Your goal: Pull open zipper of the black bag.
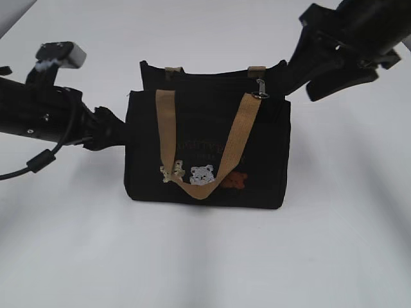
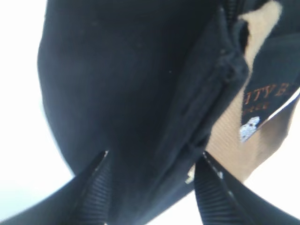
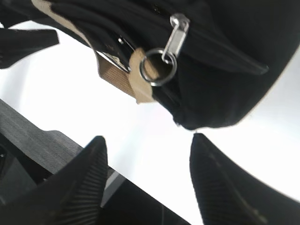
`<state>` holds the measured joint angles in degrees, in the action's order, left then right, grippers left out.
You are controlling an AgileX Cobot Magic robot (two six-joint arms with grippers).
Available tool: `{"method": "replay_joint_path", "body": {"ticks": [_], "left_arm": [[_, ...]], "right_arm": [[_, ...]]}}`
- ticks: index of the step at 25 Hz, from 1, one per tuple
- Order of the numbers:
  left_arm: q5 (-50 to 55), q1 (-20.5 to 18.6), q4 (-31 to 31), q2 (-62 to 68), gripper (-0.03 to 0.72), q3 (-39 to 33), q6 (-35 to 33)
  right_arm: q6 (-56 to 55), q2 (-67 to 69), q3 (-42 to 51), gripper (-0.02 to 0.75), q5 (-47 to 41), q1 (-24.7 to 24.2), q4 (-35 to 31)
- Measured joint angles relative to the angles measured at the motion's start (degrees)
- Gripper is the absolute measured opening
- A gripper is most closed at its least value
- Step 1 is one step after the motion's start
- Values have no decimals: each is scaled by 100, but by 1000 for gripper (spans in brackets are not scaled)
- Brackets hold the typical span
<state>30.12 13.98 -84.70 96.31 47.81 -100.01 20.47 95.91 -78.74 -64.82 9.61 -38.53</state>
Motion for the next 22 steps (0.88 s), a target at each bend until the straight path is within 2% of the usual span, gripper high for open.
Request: {"method": "replay_joint_path", "body": {"ticks": [2,6,8,12,14,16,19,22], "left_arm": [[-195,0,828,-310,405,0,1680],[-218,0,3227,-873,348,0,5109],[-30,0,4246,-1169,338,-27,6209],[305,0,5122,-2072,334,-350,7434],[546,0,5412,-2655,330,-595,7883],[808,0,5805,-3370,320,-850,8367],[1390,0,6705,-4477,308,-1131,9169],[1955,0,7339,-5764,305,-1195,9667]], "right_arm": [[-423,-346,0,440,-216,29,523],[-1256,-1061,0,438,-433,355,2208],[-1540,-1488,51,438,-450,617,2859],[-1873,-2576,667,438,-450,1075,3231],[-1978,-3217,1390,438,-450,1260,3249],[-2047,-4000,2105,437,-456,1313,3298],[-2047,-5367,3127,435,-486,1317,3530],[-2047,-6509,3903,435,-493,1317,3785]]}}
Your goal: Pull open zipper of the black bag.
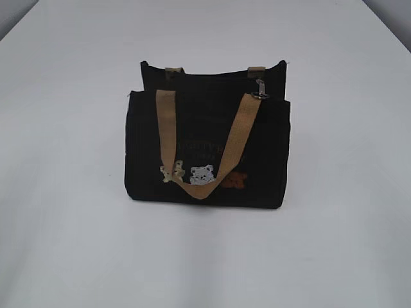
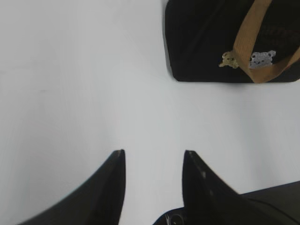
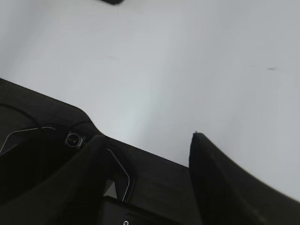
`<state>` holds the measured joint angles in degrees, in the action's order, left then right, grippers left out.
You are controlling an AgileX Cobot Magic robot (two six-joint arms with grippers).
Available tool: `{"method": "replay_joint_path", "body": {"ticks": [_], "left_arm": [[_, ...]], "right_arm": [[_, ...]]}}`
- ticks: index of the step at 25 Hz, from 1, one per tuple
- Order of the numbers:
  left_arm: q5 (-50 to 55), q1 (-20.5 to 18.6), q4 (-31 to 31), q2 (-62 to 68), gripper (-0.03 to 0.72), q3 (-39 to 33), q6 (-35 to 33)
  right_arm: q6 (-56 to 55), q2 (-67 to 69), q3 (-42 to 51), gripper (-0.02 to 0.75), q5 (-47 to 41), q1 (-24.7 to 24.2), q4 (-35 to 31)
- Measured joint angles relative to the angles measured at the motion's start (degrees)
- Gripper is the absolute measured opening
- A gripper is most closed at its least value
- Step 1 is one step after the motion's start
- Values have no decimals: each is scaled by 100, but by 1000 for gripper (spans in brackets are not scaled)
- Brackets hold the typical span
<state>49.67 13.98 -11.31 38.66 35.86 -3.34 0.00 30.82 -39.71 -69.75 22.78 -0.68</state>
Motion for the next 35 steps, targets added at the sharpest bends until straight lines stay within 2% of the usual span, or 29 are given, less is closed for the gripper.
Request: {"method": "replay_joint_path", "body": {"ticks": [7,13,20,35], "left_arm": [[719,0,803,-2117,298,-47,208],[882,0,881,-3101,297,-352,138],[1121,0,801,-3861,287,-558,-18],[1116,-21,769,-3911,250,-558,-56]], "right_arm": [[0,-2011,1073,435,409,5,68],[71,-2853,1170,435,618,14,68],[78,-3119,1175,435,635,14,98],[78,-3119,1181,435,638,-16,68]]}}
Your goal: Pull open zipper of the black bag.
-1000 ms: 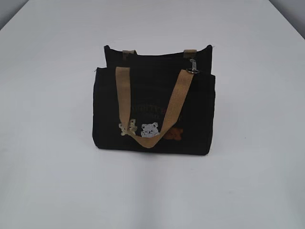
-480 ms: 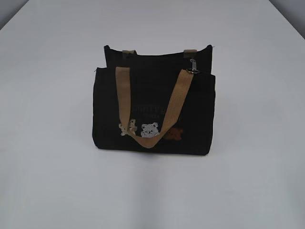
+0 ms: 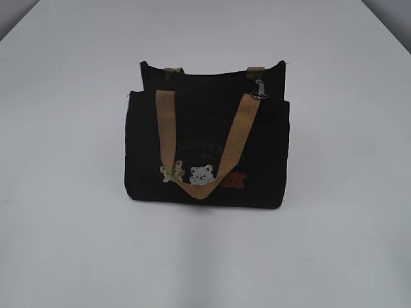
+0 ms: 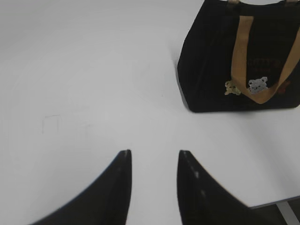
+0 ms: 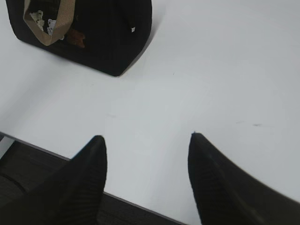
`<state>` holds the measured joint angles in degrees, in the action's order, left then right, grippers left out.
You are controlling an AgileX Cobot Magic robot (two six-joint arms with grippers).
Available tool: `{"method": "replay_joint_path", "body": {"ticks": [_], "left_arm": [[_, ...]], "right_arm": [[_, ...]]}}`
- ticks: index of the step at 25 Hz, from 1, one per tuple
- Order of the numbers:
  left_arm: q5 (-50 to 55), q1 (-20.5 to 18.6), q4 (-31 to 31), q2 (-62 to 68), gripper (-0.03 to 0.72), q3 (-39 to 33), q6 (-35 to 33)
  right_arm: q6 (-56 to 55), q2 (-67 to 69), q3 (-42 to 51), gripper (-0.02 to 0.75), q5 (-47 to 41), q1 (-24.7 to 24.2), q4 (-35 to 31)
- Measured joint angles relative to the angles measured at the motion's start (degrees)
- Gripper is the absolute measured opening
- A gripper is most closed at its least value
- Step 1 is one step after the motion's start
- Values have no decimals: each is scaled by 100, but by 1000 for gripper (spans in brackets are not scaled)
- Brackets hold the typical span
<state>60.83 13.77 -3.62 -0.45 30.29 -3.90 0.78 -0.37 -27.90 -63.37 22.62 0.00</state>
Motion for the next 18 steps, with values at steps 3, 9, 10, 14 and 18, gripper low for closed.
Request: {"method": "replay_joint_path", "body": {"ticks": [3,9,10,14,18], "left_arm": [[0,-263,-11,0,246,0,0],[0,-675,-11,0,246,0,0],[0,-675,-11,0,246,0,0],[0,-680,-11,0,246,0,0],[0,-679,-11,0,246,0,0]], "right_arm": [[0,0,0,435,0,-506,0],[0,0,0,435,4,-1984,0],[0,0,0,435,4,-2001,0],[0,0,0,435,4,-1974,0],[0,0,0,435,4,-1967,0]]}}
